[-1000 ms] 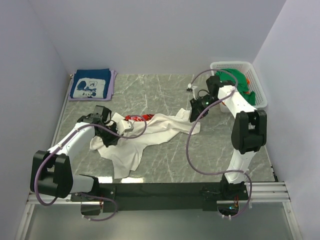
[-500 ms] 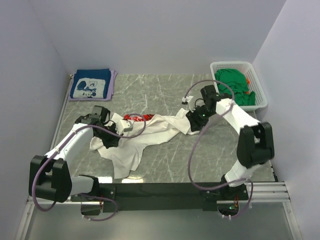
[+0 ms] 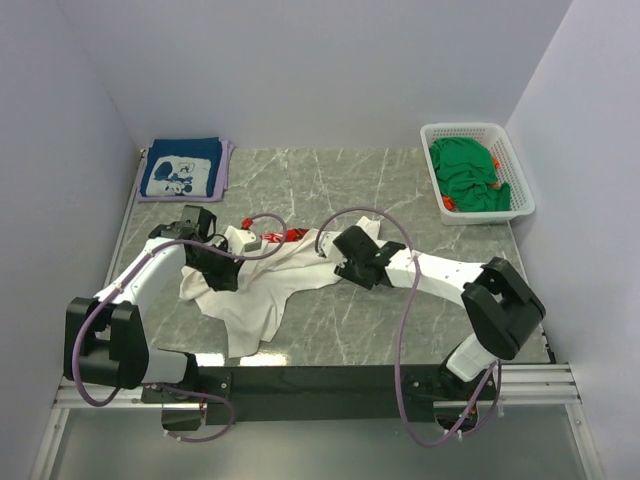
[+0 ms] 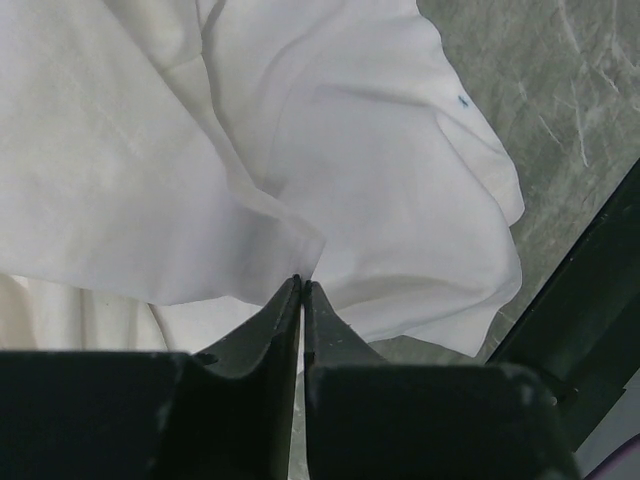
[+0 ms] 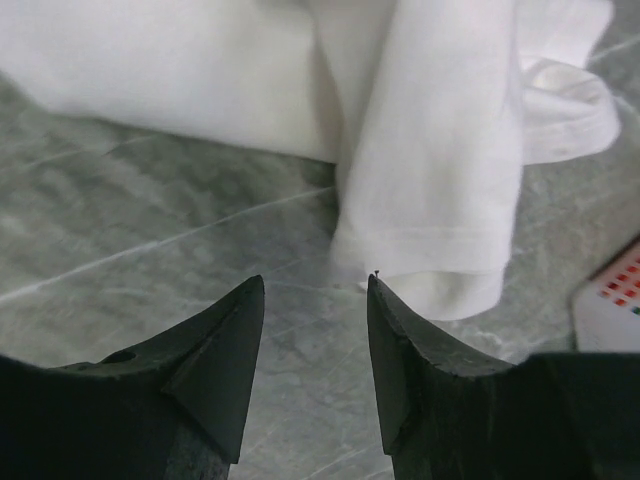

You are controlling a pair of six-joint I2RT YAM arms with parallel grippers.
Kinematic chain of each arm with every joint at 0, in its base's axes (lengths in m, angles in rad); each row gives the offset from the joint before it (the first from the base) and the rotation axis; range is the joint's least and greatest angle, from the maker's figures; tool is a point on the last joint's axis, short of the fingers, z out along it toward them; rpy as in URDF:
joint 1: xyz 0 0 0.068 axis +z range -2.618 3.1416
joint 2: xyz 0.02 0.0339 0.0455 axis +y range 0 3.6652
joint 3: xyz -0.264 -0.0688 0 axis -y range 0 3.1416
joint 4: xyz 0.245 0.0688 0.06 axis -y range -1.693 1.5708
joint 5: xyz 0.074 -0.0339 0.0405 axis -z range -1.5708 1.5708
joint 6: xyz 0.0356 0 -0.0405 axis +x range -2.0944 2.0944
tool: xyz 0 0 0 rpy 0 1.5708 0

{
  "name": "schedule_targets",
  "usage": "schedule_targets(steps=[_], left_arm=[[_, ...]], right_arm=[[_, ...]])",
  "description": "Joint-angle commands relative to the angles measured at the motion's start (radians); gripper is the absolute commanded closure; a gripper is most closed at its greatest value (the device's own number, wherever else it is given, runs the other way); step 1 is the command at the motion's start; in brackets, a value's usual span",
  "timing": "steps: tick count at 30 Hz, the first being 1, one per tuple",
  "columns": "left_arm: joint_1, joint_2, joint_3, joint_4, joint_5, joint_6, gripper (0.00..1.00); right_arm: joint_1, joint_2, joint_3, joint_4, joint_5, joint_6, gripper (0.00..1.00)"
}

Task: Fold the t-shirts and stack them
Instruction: Flatten the tshirt out

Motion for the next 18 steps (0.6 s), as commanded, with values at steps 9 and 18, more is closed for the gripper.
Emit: schedule_targets(steps=[9,18], left_arm=[[0.014,-0.012,0.027,-0.002,0.031,-0.007,0.85],[0.071,-0.088,0.076,-0.03,0.067,-0.012,0.69]], right_arm=[[0.034,0.095,-0.011,0.185,0.263,0.006,0.75],[0.007,0.026,0.007,0.111,0.199,0.015,1.0]])
